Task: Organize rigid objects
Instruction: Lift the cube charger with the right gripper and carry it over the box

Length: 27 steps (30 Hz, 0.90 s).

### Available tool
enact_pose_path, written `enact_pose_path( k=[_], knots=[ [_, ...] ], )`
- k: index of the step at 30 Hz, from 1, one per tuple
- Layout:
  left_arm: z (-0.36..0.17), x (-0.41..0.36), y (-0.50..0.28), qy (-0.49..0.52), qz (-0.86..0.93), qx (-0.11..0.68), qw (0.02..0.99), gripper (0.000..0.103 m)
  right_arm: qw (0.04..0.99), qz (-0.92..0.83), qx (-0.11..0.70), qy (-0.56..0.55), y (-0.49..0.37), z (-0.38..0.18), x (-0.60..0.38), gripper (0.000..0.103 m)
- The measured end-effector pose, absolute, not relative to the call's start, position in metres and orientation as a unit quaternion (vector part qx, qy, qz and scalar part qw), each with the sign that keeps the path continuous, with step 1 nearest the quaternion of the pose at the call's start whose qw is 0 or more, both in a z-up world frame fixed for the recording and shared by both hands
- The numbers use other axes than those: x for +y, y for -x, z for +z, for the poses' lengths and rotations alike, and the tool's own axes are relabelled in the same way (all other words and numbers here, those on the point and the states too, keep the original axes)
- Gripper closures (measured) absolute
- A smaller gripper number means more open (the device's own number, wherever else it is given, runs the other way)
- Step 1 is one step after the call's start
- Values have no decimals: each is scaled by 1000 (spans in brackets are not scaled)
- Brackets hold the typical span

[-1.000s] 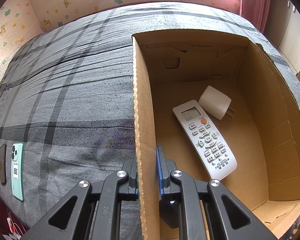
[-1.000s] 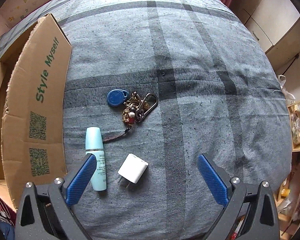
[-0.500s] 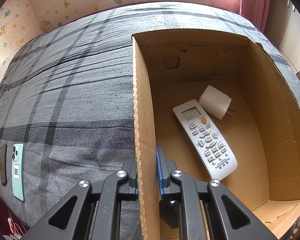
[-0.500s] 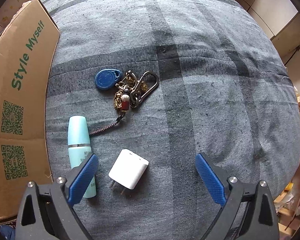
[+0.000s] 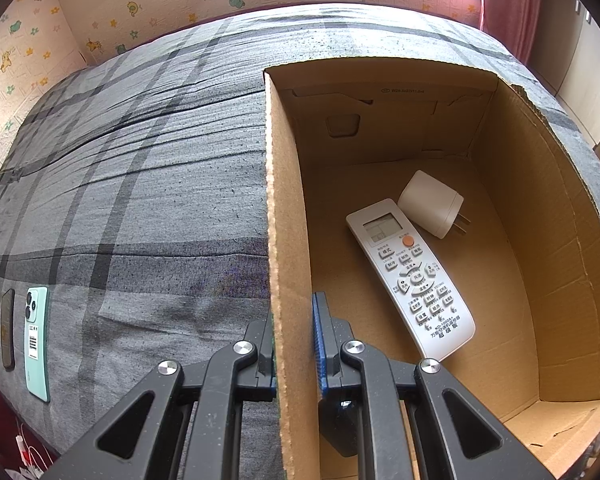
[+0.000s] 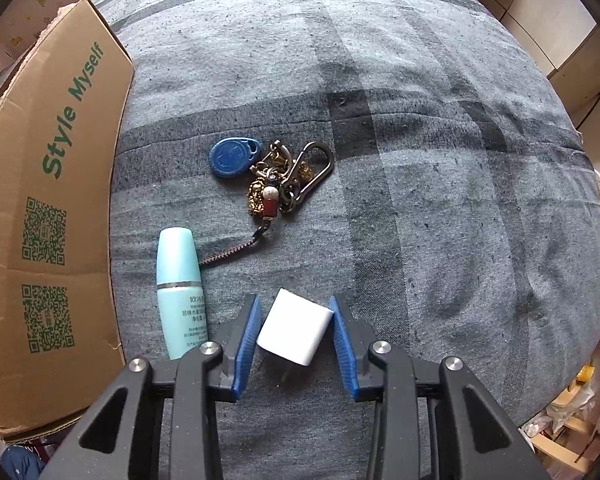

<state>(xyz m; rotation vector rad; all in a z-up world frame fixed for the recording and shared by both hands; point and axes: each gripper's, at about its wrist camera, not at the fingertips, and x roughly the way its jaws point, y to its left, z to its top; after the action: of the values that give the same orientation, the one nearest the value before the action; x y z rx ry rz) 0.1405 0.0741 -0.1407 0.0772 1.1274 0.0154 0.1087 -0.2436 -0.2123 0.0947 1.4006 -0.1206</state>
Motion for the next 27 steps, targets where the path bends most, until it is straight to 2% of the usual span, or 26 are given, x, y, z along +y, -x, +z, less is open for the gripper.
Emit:
enact_pose_path(
  k=[13,27],
  knots=[
    [-141,75,-142,-36,8,535,844,89,773,-48,632,-20,-109,-182,-235,65],
    [-142,75,-142,-35,8,536,844,89,800,-42,599,7,-112,-119,-228,65]
  ],
)
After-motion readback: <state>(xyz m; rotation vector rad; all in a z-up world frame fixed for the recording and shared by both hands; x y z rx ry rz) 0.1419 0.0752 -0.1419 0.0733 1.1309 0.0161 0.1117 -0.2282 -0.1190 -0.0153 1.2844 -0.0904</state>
